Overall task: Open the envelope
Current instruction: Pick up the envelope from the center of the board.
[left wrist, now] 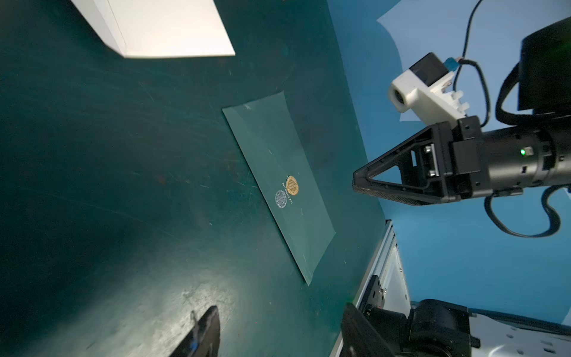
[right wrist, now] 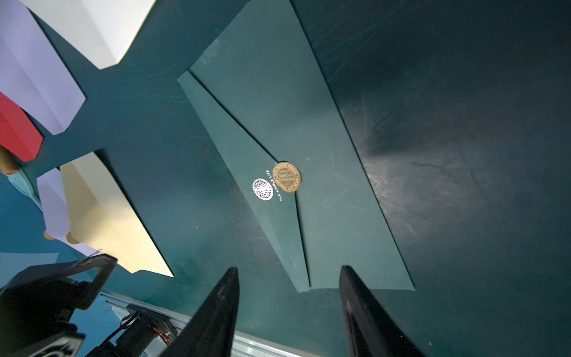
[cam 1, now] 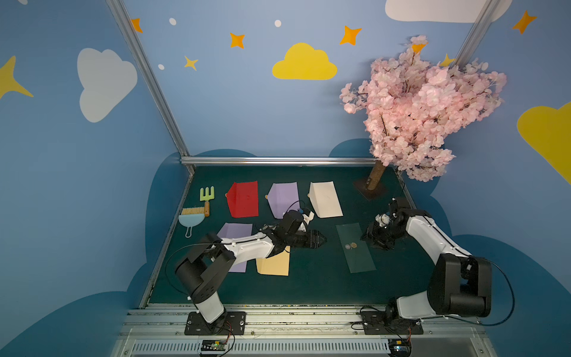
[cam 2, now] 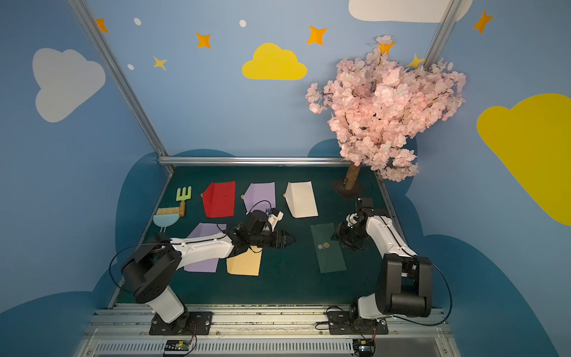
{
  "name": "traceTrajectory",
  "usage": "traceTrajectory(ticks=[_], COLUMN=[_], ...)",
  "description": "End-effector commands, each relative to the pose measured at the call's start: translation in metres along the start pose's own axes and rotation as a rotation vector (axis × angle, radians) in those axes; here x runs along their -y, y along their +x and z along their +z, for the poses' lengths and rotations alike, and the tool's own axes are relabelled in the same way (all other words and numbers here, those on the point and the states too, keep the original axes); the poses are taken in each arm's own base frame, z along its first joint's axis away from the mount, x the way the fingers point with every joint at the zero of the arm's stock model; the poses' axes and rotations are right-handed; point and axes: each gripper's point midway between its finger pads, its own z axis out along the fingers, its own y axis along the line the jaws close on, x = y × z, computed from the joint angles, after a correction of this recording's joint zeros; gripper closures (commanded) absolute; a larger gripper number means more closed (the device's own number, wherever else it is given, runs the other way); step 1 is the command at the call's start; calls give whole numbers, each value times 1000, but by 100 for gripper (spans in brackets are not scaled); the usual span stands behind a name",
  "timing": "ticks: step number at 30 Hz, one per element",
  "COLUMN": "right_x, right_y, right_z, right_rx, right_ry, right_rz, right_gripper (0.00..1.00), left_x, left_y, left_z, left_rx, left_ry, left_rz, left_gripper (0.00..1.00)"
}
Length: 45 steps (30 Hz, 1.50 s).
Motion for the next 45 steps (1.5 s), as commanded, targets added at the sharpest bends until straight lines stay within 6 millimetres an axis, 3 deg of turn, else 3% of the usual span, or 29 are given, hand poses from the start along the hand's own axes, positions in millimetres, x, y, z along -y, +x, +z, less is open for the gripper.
traceTrajectory(ticks=[1, 7, 13, 31, 37, 45], right_x=[15, 34, 40, 5, -5, -20], right_y=[-9, -17, -11, 45, 50, 59], right_z=[8, 23, 37, 74, 79, 82], right_rx=[15, -11, -60, -201, -223, -243], right_ry=[24, 55, 63, 41, 34, 22], right_rz=[30, 99, 127, 16, -9, -42], right_gripper=[45, 43, 43, 44, 46, 47], left_x=[26, 20, 9, -21, -21, -29], left_y=[-14, -6, -2, 9, 31, 61], left_z=[12, 42, 50, 44, 48, 37], left_rx=[10, -56, -64, -69, -127, -90], left_ry=[88, 64, 39, -14, 0, 13], left_rz=[-47, -106, -140, -208, -259, -390], left_gripper=[37, 40, 41, 41, 42, 42])
